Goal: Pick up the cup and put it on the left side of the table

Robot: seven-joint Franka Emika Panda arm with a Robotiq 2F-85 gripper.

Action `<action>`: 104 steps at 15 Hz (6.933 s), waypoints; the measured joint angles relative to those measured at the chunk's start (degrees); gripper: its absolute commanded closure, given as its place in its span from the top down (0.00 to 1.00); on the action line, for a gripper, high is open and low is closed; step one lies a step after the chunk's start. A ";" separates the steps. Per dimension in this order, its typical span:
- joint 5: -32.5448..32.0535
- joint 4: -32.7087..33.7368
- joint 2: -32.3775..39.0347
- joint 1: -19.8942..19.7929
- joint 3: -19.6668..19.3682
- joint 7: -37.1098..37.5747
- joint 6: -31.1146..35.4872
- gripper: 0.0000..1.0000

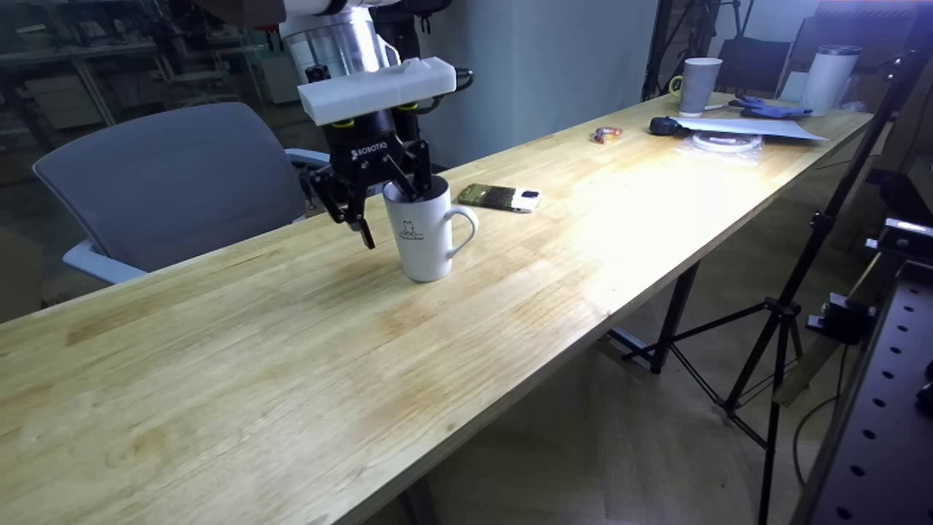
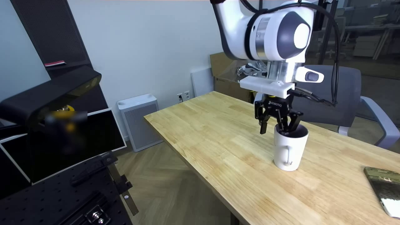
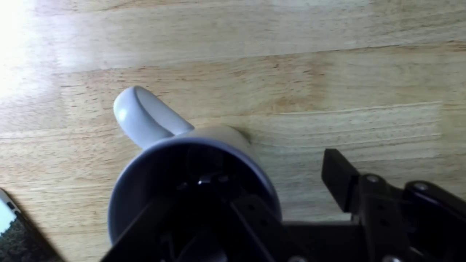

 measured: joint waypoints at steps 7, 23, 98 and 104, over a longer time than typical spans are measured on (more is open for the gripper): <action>0.00 0.00 0.03 -0.10 -0.21 -0.73 -0.17 0.00; 0.62 4.73 0.66 -0.20 -0.05 -0.73 -1.14 0.03; -1.98 17.11 8.05 14.23 7.81 -2.79 -10.21 0.75; -4.25 19.52 8.05 16.03 6.06 0.41 -13.46 1.00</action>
